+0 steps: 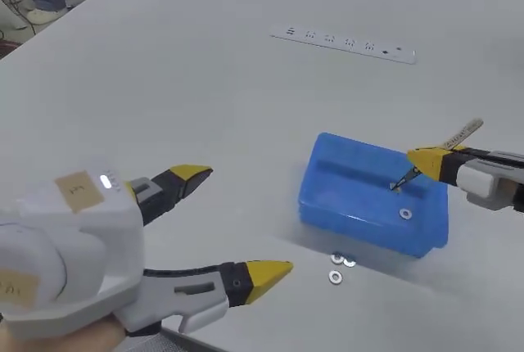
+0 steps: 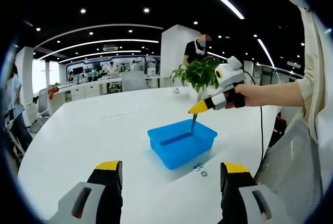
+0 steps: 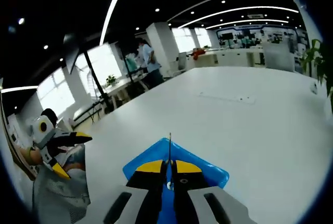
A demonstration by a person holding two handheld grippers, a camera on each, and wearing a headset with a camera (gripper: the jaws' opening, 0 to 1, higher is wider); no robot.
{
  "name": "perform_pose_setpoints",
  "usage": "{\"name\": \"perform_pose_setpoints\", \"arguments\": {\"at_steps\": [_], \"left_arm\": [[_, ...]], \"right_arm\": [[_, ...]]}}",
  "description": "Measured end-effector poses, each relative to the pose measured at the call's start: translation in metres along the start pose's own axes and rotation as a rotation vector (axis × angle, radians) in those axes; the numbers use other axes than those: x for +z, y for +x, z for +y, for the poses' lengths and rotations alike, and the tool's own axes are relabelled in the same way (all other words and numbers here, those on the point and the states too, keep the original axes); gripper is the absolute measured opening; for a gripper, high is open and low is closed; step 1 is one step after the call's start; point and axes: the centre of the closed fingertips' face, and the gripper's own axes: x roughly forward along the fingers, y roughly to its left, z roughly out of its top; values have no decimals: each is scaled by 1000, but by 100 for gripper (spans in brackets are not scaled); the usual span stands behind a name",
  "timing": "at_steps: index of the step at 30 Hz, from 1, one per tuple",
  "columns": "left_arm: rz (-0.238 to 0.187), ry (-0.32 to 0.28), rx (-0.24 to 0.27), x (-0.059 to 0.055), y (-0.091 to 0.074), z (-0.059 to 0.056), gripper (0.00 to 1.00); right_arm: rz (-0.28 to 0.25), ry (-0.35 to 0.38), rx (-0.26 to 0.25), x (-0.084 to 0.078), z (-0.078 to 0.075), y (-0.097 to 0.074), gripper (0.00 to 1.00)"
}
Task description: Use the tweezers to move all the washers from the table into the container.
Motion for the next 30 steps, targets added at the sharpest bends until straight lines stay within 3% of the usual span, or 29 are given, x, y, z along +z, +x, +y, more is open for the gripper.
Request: {"name": "perform_pose_setpoints", "arguments": {"at_steps": [13,22,30], "left_arm": [[2,-1,-3,-1,0,0,78],[2,-1,0,-1,0,0,78],[3,-1,-1,-1,0,0,78]], "right_arm": [[124,-19,-1,-29,-11,24,3],[139,-51,-3,-34,-12,26,3],[110,-100,11,-27,-6,24,3]]}}
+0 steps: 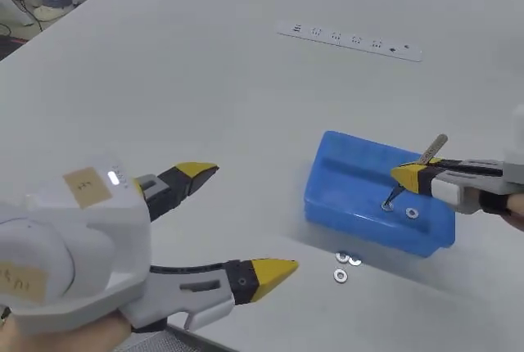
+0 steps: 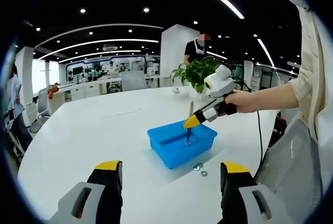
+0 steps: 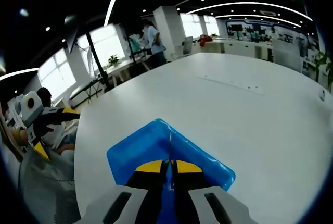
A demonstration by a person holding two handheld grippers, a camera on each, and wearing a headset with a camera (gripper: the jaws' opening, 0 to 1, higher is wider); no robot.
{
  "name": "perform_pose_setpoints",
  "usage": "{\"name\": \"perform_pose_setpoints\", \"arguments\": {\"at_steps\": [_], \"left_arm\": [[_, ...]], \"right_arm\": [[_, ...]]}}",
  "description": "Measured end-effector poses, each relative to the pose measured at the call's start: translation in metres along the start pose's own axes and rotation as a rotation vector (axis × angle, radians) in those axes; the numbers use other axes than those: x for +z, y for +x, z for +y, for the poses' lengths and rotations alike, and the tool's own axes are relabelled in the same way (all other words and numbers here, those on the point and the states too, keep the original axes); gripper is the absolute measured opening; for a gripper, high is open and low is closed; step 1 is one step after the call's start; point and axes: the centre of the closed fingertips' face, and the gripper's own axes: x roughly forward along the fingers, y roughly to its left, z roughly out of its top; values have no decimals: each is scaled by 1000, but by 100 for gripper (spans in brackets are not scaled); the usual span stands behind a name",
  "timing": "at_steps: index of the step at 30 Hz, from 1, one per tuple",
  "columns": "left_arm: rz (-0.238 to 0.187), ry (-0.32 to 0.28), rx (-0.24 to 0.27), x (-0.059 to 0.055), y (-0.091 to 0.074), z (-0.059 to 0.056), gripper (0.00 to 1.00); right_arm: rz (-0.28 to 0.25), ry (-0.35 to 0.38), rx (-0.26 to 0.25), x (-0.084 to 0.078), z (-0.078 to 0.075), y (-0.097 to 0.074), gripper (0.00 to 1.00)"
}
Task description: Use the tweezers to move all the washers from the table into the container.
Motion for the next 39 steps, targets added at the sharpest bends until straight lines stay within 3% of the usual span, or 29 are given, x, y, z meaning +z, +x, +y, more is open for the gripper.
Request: {"name": "perform_pose_setpoints", "arguments": {"at_steps": [6,11,14,20,27,39], "left_arm": [[2,-1,-1,0,0,0,78],[4,0,-3,-1,0,0,78],[5,0,-5,-1,0,-1,78],[3,2,-5,0,0,-1,78],[6,5,-9,-1,1,-2,78],[10,8,-16,-2,1,-2,78]], "right_arm": [[-89,-32,8,21,12,-12,3],[-161,-49,64,38,36,-26,3],[-177,-47,106,40,52,-31,3],[-152,-24,170,22,78,-32,3],[-129,38,194,0,91,-27,3],[-45,40,208,-35,102,-12,3]]}}
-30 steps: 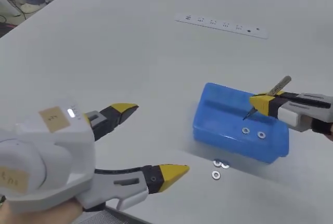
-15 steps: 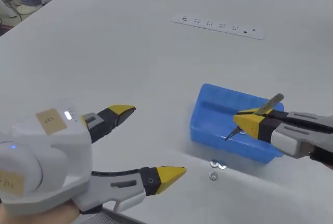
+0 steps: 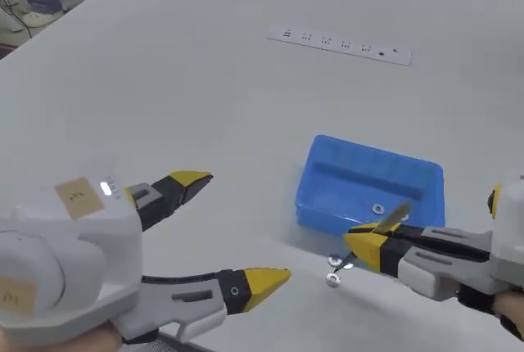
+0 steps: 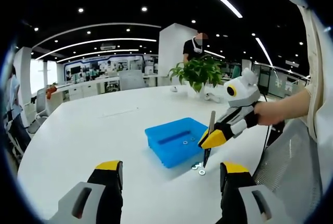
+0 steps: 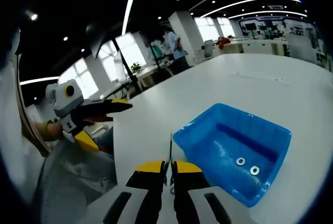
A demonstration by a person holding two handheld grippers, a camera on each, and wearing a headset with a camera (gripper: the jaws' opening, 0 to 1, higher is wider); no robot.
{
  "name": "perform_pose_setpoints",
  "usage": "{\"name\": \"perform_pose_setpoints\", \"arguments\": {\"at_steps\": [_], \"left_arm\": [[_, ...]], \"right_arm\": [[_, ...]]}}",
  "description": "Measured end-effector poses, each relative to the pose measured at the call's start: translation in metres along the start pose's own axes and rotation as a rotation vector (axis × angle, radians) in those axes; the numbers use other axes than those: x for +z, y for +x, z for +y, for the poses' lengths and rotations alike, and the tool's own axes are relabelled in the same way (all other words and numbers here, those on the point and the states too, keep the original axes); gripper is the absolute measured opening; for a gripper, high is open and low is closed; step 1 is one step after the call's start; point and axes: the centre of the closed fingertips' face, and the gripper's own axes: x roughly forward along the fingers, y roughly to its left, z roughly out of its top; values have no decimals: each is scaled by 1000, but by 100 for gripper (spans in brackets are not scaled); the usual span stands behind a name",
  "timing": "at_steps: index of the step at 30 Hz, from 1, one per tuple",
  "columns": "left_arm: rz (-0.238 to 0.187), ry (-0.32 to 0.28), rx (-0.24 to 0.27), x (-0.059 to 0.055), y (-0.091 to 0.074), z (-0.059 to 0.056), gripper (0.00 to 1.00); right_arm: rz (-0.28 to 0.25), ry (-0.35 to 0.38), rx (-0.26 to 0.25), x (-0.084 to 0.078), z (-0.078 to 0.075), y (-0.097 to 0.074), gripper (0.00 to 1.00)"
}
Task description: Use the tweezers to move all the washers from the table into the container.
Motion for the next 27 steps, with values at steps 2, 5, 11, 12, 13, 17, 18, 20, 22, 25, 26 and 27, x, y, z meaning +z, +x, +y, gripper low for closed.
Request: {"name": "perform_pose_setpoints", "arguments": {"at_steps": [2,5,11,12,13,17,18,20,22,25,26,27], "left_arm": [[-1,-3,-1,0,0,0,78],[-2,-1,0,0,0,1,78],[-3,0,3,0,0,1,78],[-4,-1,4,0,-1,2,78],[-4,-2,5,0,-1,2,78],[-5,-2,7,1,-1,2,78],[-4,-1,6,0,-1,1,77],[-3,0,6,1,-1,1,77],[-3,1,5,1,0,0,77],[-3,1,5,1,0,0,77],[-2,1,5,1,-1,0,77],[-2,2,6,1,-1,0,77]], "right_arm": [[9,3,0,-4,0,2,3],[29,-9,-3,-9,-1,6,3],[60,-56,-7,-15,-2,9,3],[71,-69,-2,-17,0,9,3],[80,-91,-1,-18,1,10,3],[106,-230,9,-20,7,11,4],[118,-270,9,-21,8,11,4],[140,-349,19,-23,14,12,3],[160,-442,36,-26,21,14,3],[176,-547,32,-27,25,16,3],[175,-535,30,-28,26,16,3],[174,-536,19,-27,25,16,3]]}}
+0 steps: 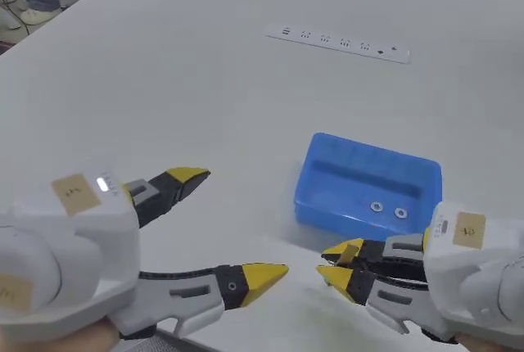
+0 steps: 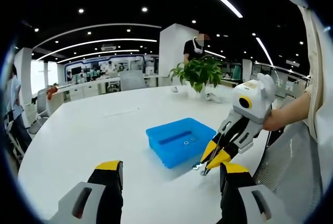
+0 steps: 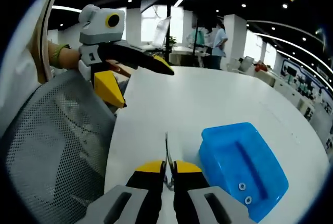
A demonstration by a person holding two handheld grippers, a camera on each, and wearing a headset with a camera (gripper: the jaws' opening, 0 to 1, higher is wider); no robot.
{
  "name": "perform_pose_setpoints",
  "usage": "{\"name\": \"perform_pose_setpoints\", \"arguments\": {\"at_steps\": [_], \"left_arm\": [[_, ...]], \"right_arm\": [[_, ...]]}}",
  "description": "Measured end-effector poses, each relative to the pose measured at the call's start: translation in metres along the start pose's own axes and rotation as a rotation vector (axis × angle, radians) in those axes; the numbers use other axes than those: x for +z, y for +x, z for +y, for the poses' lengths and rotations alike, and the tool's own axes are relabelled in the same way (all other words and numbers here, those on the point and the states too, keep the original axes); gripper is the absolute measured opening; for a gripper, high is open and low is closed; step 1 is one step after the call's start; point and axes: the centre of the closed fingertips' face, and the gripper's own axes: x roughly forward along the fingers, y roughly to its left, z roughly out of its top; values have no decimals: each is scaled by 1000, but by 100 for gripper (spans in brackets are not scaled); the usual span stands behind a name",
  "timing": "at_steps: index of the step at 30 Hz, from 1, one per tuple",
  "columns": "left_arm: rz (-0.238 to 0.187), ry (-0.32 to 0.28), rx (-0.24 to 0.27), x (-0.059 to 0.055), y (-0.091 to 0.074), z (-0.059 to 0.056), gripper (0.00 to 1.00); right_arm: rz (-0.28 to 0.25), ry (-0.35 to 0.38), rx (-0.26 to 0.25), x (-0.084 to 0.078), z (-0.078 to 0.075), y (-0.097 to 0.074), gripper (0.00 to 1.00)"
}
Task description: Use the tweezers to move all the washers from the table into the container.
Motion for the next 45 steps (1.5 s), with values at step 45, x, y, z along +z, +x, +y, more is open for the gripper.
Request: {"name": "perform_pose_setpoints", "arguments": {"at_steps": [45], "left_arm": [[3,1,1,0,-1,0,76]], "right_arm": [[-165,208,-173,49,-112,-35,3]]}}
